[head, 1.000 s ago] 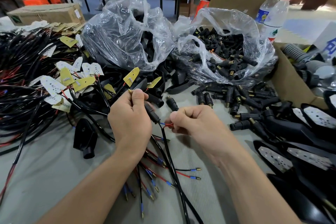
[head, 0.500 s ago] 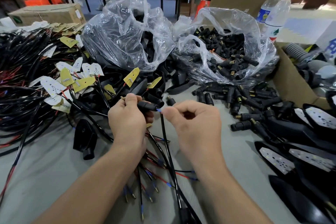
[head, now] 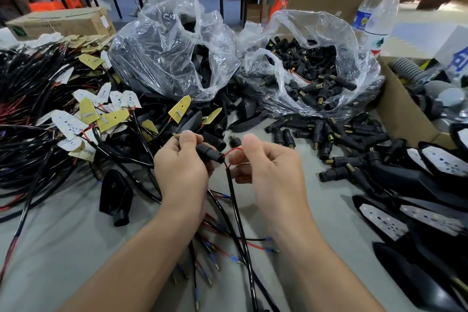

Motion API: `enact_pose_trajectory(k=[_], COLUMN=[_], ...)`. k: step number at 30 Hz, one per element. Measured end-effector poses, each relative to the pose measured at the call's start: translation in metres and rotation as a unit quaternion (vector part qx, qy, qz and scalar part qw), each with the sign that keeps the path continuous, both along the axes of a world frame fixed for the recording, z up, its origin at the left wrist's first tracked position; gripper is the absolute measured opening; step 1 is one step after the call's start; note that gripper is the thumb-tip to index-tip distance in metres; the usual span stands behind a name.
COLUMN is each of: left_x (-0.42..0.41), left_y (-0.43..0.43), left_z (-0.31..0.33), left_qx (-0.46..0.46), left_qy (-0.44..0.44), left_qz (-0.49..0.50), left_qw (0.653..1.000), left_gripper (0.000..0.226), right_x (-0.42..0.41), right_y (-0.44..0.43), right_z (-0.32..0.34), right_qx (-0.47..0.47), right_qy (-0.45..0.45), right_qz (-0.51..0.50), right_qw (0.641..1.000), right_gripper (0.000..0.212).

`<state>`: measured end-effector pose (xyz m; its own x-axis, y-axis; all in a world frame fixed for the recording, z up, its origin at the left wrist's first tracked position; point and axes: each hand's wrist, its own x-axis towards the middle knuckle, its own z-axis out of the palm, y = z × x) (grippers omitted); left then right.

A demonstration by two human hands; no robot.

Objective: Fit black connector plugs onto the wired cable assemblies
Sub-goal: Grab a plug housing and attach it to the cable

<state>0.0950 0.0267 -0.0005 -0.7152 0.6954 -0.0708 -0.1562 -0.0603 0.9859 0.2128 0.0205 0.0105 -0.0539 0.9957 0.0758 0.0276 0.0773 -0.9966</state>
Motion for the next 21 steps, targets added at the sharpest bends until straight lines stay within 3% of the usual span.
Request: enact_pose_trajectory(k=[5, 11, 17, 21], left_x=[-0.003, -0.006, -0.009, -0.011], left_y=[0.0, 0.0, 0.002, 0.002], left_z=[0.0, -0.002, -0.008, -0.012], left_qx=[-0.008, -0.01, -0.014, -0.021], left_qy=[-0.003, 0.001, 0.068, 0.08], left_qz=[0.002, 0.008, 0.006, 0.011], left_qw=[1.0, 1.0, 0.998, 0.997], left_gripper=[0.033, 0.033, 0.033, 0.033], right_x=[0.013, 0.018, 0.016, 0.017], right_y=[0.004, 0.001, -0.001, -0.001], right_z=[0.004, 0.008, 0.01, 0.006], right_qx=[-0.012, 0.047, 0.035, 0.064], right_qy=[0.037, -0.095, -0.104, -0.16], right_qz=[0.063, 0.049, 0.053, 0.04], right_qw=[0.997, 0.993, 0.993, 0.984], right_gripper=[0.016, 0.016, 0.016, 0.014])
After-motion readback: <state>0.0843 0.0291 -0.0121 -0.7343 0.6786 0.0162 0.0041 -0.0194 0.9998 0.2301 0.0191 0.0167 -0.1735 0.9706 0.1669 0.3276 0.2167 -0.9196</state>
